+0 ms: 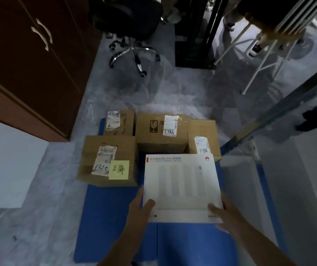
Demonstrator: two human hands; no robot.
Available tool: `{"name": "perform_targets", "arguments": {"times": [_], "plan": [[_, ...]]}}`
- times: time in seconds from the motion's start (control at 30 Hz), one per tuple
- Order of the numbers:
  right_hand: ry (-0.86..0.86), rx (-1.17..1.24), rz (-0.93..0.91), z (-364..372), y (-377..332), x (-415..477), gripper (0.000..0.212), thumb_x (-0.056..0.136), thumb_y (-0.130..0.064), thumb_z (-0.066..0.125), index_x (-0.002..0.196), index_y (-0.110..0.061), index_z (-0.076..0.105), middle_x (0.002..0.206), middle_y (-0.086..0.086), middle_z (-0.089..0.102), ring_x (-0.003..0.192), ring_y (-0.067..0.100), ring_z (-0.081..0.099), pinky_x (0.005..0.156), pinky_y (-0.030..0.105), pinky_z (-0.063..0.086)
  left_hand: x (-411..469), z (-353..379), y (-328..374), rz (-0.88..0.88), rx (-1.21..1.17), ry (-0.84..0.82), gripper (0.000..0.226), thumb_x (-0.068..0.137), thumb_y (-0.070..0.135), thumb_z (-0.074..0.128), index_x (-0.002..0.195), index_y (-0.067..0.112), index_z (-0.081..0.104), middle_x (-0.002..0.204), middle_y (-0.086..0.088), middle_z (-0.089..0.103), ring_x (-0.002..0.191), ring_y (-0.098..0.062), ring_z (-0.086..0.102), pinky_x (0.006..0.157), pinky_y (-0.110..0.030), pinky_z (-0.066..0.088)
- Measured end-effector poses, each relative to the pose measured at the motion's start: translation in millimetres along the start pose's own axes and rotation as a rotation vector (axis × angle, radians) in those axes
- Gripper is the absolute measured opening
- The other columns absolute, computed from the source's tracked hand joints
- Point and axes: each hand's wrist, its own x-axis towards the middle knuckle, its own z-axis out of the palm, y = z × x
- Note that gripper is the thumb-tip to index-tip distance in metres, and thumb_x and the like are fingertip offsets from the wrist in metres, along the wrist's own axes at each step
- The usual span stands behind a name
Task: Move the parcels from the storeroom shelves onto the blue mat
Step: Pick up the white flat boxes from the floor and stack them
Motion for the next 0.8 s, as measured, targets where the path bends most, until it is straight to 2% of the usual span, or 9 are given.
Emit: {"name": "perform_targets", "arguments": {"times": [0.07, 0.13, 0.23, 0.33, 0.47, 0.53, 0.6, 0.7, 0.8], "plan": [[-0.004, -0.014, -0.016, 8.1, 21.4, 48.5, 0.06, 0.093, -0.017, 0.062, 0.143, -0.035, 0.034, 0.123, -0.006, 0.057, 0.093, 0.014, 0.062, 0.073, 0.039, 0.051, 41.7, 6.8, -26.4, -0.109, -0.054, 0.014, 0.049, 0.093, 0.025, 0.058, 0.126, 0.059, 0.046, 0.112, 0.017, 0.06, 0.097, -0.013, 0.06, 0.066, -0.036, 0.056], [-0.028, 0.004, -0.021, 17.7, 40.1, 97.3, 0.062, 0.092, -0.015, 0.062, 0.143, -0.036, 0.034, 0.129, -0.006, 0.055, 0.097, 0.013, 0.062, 0.07, 0.036, 0.049, 87.8, 11.2, -56.0, -0.111, -0.07, 0.071, 0.053, 0.092, 0.023, 0.057, 0.135, 0.052, 0.045, 0.114, 0.009, 0.06, 0.099, -0.022, 0.06, 0.078, -0.046, 0.058], [-0.049, 0.011, -0.038, 36.7, 66.0, 165.3, 0.067, 0.091, -0.013, 0.064, 0.145, -0.038, 0.032, 0.129, -0.008, 0.053, 0.095, 0.009, 0.061, 0.069, 0.034, 0.051, 143.5, 13.9, -95.8, -0.037, -0.029, 0.156, 0.059, 0.093, 0.013, 0.058, 0.142, 0.043, 0.041, 0.116, 0.005, 0.063, 0.097, -0.018, 0.062, 0.086, -0.038, 0.056], [-0.064, 0.028, -0.07, 57.4, 84.0, 222.5, 0.067, 0.089, -0.01, 0.065, 0.144, -0.036, 0.036, 0.123, -0.006, 0.057, 0.102, 0.016, 0.063, 0.073, 0.037, 0.054, 181.8, 16.3, -127.3, 0.037, 0.025, 0.198, 0.067, 0.091, 0.0, 0.057, 0.146, 0.032, 0.038, 0.132, 0.003, 0.057, 0.113, -0.017, 0.057, 0.102, -0.038, 0.046], [-0.037, 0.018, -0.131, 72.6, 90.9, 267.5, 0.067, 0.085, -0.007, 0.07, 0.141, -0.032, 0.045, 0.119, -0.003, 0.061, 0.105, 0.021, 0.061, 0.062, 0.03, 0.055, 217.6, 22.8, -140.8, 0.12, 0.16, 0.337, 0.058, 0.089, -0.002, 0.058, 0.141, 0.021, 0.047, 0.125, -0.005, 0.059, 0.105, -0.019, 0.058, 0.083, -0.018, 0.047], [-0.028, -0.014, -0.188, 76.9, 88.1, 278.7, 0.066, 0.086, -0.008, 0.067, 0.142, -0.034, 0.044, 0.119, -0.007, 0.061, 0.109, 0.019, 0.061, 0.076, 0.035, 0.059, 229.5, 21.7, -141.4, 0.116, 0.247, 0.378, 0.052, 0.09, 0.004, 0.061, 0.139, 0.019, 0.049, 0.129, -0.011, 0.054, 0.105, -0.021, 0.057, 0.087, -0.022, 0.044], [-0.023, -0.06, -0.235, 81.3, 81.9, 283.3, 0.069, 0.088, -0.003, 0.06, 0.146, -0.034, 0.037, 0.134, -0.006, 0.056, 0.118, 0.017, 0.056, 0.09, 0.034, 0.055, 236.4, 18.4, -141.8, 0.083, 0.281, 0.391, 0.052, 0.09, 0.007, 0.063, 0.138, 0.017, 0.048, 0.131, -0.013, 0.052, 0.104, -0.02, 0.055, 0.088, -0.023, 0.043], [-0.038, -0.161, -0.252, 87.0, 73.0, 282.7, 0.079, 0.086, 0.009, 0.041, 0.15, -0.033, 0.027, 0.145, -0.004, 0.046, 0.12, 0.017, 0.052, 0.069, 0.009, 0.047, 236.7, 18.8, -138.7, 0.045, 0.345, 0.376, 0.057, 0.087, 0.004, 0.066, 0.139, 0.012, 0.045, 0.133, -0.015, 0.05, 0.094, -0.014, 0.055, 0.073, -0.014, 0.046], [-0.11, -0.313, -0.186, 87.8, 72.4, 266.7, 0.068, 0.091, 0.004, 0.04, 0.151, -0.025, 0.027, 0.145, -0.001, 0.043, 0.102, 0.014, 0.055, 0.06, 0.011, 0.043, 227.9, 26.1, -126.7, 0.013, 0.361, 0.348, 0.068, 0.09, 0.007, 0.062, 0.149, 0.011, 0.029, 0.148, -0.013, 0.036, 0.121, -0.024, 0.048, 0.087, -0.023, 0.043]]}}
